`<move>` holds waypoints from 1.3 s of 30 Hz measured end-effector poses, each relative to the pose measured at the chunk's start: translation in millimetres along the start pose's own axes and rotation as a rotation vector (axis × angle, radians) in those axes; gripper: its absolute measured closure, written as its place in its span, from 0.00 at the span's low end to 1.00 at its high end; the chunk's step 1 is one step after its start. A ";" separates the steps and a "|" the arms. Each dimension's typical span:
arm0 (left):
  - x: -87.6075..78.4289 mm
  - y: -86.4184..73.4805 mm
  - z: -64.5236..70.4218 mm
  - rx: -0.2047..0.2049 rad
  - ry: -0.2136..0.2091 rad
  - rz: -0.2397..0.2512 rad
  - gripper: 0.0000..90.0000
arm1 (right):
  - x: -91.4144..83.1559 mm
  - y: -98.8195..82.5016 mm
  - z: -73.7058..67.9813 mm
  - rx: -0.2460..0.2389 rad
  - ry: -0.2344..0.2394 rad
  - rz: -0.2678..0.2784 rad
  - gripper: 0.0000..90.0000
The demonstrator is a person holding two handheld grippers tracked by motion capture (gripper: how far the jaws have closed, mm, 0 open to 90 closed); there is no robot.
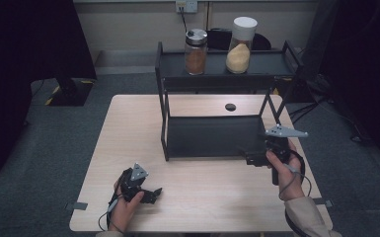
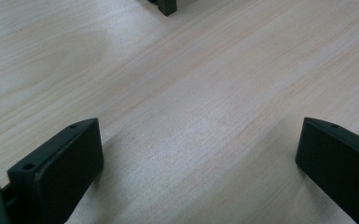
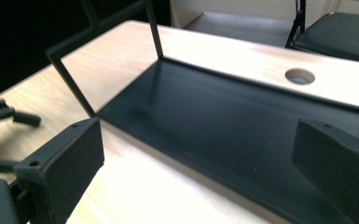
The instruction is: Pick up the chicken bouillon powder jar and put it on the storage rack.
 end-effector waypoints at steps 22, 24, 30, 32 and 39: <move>0.0 0.0 0.0 0.000 0.000 0.000 0.00 | 16.9 -67.0 19.6 0.011 -0.001 -0.067 0.01; 0.0 0.0 0.0 0.000 0.000 0.000 0.00 | 18.5 -72.7 20.4 0.000 -0.007 -0.083 0.01; 0.0 0.0 0.0 0.000 0.000 0.000 0.00 | 18.6 -88.9 22.6 -0.017 -0.018 -0.111 0.01; 0.0 0.0 0.0 0.000 0.000 0.001 0.00 | 18.2 -93.4 23.4 -0.024 -0.021 -0.121 0.01; 0.0 0.0 -0.1 0.000 0.000 0.000 0.00 | 16.4 -108.1 27.8 -0.048 -0.025 -0.163 0.01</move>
Point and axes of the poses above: each handheld gripper's, and its own axes: x roughly forward along the jaws, y roughly out of its top, z roughly to its right, the point moved 9 cm from there along x, roughly forward along the jaws, and after that the axes turned 4 degrees about -z, right-handed, at the moved point
